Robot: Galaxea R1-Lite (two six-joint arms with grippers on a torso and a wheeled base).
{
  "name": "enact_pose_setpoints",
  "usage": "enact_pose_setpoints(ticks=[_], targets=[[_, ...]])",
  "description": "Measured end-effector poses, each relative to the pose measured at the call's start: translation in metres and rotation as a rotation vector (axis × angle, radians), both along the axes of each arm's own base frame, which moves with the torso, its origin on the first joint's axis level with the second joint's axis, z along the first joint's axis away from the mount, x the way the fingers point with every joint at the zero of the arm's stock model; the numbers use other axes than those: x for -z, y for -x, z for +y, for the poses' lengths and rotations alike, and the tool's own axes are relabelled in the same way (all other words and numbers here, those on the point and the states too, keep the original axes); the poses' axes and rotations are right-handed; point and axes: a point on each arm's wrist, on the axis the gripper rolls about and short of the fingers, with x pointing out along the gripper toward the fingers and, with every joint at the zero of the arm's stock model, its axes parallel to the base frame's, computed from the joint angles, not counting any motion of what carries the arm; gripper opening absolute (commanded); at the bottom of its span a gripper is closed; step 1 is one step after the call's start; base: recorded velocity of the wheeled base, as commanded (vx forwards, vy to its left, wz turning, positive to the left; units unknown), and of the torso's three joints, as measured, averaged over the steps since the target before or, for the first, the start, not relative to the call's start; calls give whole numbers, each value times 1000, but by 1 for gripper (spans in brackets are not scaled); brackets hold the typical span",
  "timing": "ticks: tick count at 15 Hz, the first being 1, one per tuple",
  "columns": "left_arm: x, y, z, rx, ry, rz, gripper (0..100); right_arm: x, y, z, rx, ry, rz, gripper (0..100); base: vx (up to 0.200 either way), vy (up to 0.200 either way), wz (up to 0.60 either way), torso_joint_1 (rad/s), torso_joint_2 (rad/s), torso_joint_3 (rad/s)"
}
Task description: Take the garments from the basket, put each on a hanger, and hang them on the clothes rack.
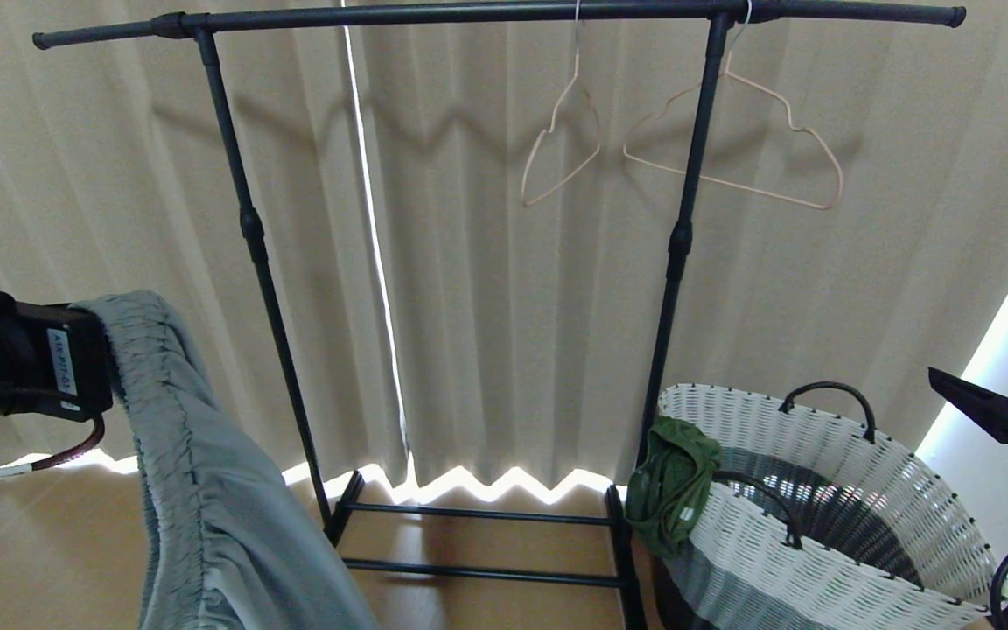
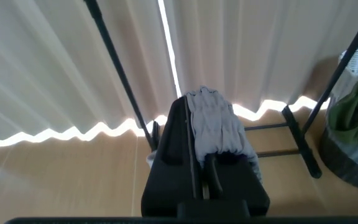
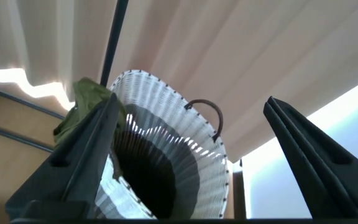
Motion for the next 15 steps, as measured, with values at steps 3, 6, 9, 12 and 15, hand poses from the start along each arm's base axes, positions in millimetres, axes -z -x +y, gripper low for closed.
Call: enact_pose_setpoints(ticks=[3, 6, 9, 12, 15], targets=[[6, 0, 0, 2, -10, 7, 0, -1, 0, 0, -2, -1, -5, 100, 0, 0, 0, 67, -250, -248], [9, 1, 0, 10, -45, 14, 0, -1, 0, 0, 0, -1, -6, 100, 0, 0, 0, 175, -522, -287], [17, 3, 0, 40, -76, 28, 0, -1, 0, 0, -1, -3, -6, 100, 0, 0, 0, 188, -487, -291], [23, 1, -1, 51, -79, -31, 0, -3, -1, 0, -1, -2, -12, 100, 0, 0, 0, 193, -478, -279], [31, 1, 0, 52, -91, -31, 0, -3, -1, 0, -3, -1, -13, 100, 0, 0, 0, 206, -474, -279]])
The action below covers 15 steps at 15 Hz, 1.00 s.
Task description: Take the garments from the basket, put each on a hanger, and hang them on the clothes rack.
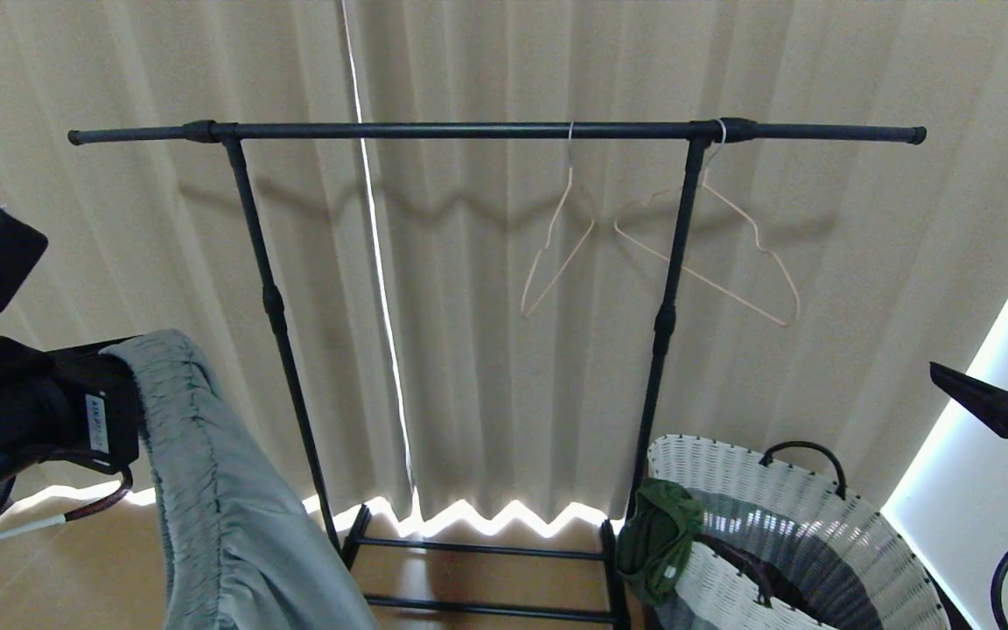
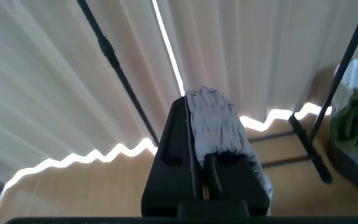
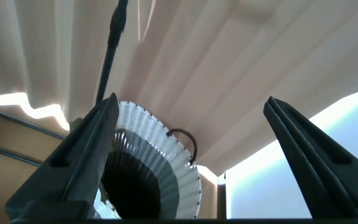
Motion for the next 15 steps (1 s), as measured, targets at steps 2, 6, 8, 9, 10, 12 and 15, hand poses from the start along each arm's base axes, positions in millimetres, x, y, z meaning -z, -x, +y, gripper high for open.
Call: enact_pose_setpoints(ticks=[2, 6, 8, 9, 10, 12, 15], targets=[[1, 1, 1, -4, -7, -2, 0, 0, 0, 0, -2, -1, -1, 100, 0, 0, 0, 205, -474, -271], [-1, 4, 4, -9, -27, -16, 0, -1, -3, 2, -95, -24, -8, 100, 0, 0, 0, 62, -139, -71], [-3, 5, 5, -11, -19, -24, 0, -3, -8, 2, -161, -34, -30, 100, 100, 0, 0, 4, -6, -6], [-3, 6, 5, -12, -17, -24, 0, -5, -12, 2, -177, -34, -44, 100, 200, 0, 0, 2, -2, 7], [-3, 6, 5, -12, -17, -24, 0, -5, -16, 1, -183, -34, -52, 100, 200, 0, 0, -7, -2, 12], [-3, 6, 5, -12, -17, -26, 0, -3, -19, 1, -185, -40, -40, 100, 200, 0, 0, 5, -12, 2], [-2, 7, 5, -13, -17, -24, 0, -1, -22, 0, -184, -50, -27, 100, 200, 0, 0, 4, 1, -1]])
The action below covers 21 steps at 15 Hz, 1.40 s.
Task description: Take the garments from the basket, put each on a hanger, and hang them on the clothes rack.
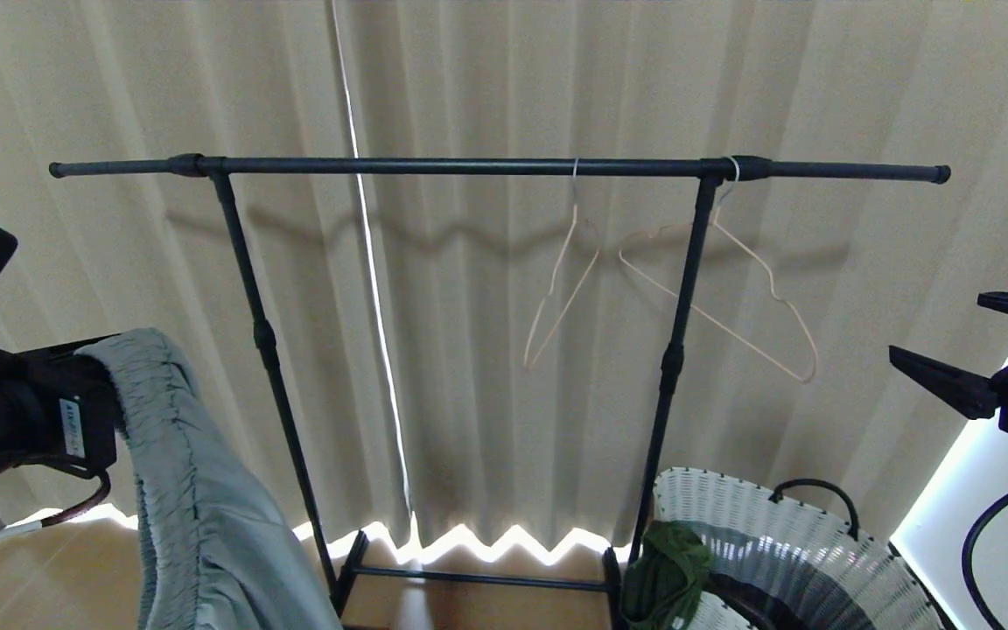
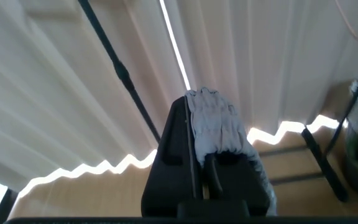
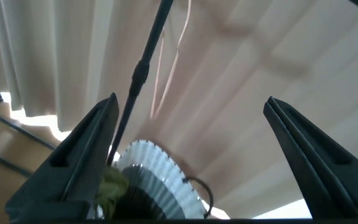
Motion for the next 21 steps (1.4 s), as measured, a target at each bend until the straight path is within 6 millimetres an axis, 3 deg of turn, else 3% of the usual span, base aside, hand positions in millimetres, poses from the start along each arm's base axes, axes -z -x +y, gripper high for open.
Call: enact_pose_setpoints(ticks=[6, 10, 15, 18, 21], targets=[[4, 1, 0, 0, -12, 12, 0, 1, 1, 0, 9, -41, 17, 100, 200, 0, 0, -1, 2, 0], [13, 2, 1, 2, -12, 3, 0, 1, 1, 1, 12, -71, 58, 100, 0, 0, 0, 0, 0, 0], [29, 6, 2, 17, -50, -25, 0, -28, -3, 8, 6, -173, 237, 100, 0, 0, 0, 0, 0, 0], [28, 8, 1, 54, -40, -38, 0, -44, -19, 17, -21, -185, 332, 100, 0, 0, 0, 0, 0, 0], [28, 11, 2, 59, -37, -45, 0, -43, -52, 25, 44, -140, 377, 100, 0, 0, 0, 0, 0, 0]])
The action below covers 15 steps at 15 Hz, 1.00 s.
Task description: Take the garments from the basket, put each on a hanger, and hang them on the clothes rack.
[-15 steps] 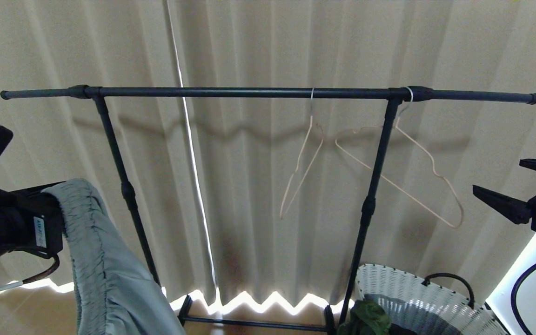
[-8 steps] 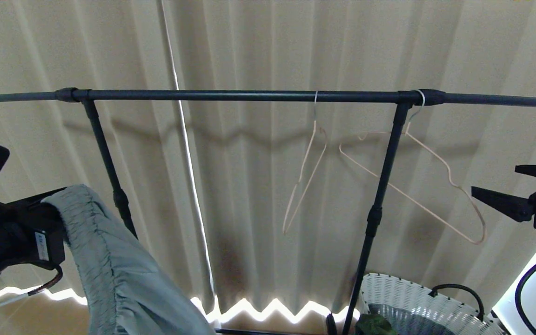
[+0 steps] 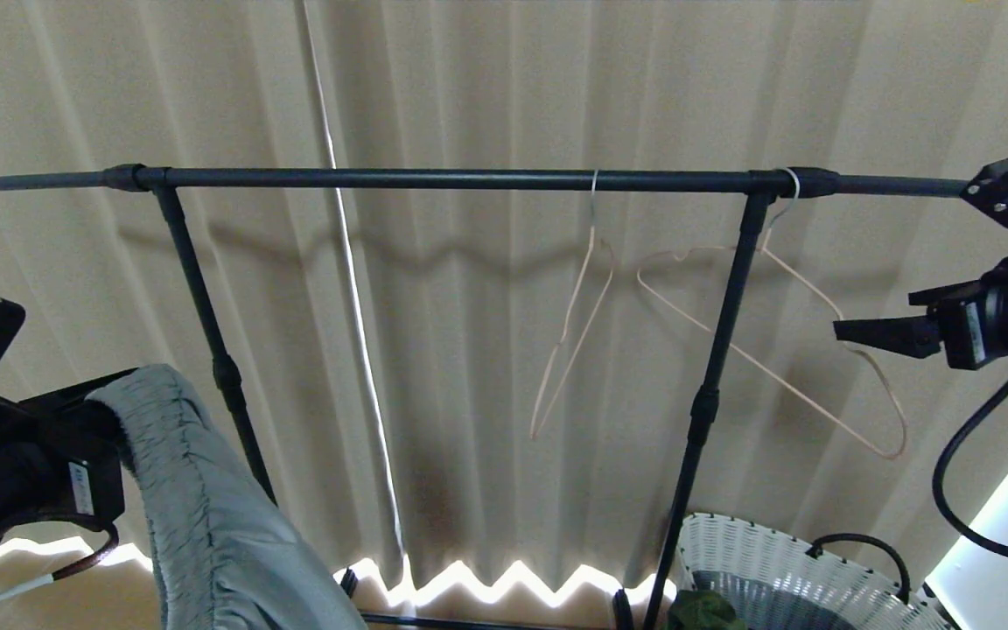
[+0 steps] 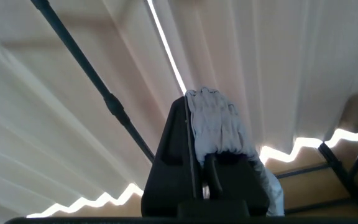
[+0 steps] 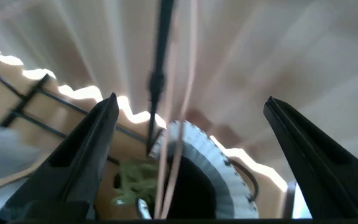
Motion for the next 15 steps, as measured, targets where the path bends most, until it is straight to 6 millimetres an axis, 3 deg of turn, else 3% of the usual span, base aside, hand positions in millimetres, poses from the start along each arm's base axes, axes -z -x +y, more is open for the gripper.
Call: enact_pose_setpoints(ticks=[4, 7, 15], targets=[[-2, 1, 0, 2, -2, -9, 0, 15, -36, 7, 26, 28, 61, 100, 0, 0, 0, 0, 0, 0], [-2, 1, 0, 5, -11, -11, 0, 22, -53, 8, 68, 15, 91, 100, 0, 0, 0, 0, 0, 0], [-1, 1, 0, 6, -15, -9, 0, 36, -68, 19, 92, 1, 139, 100, 0, 0, 0, 0, 0, 0]])
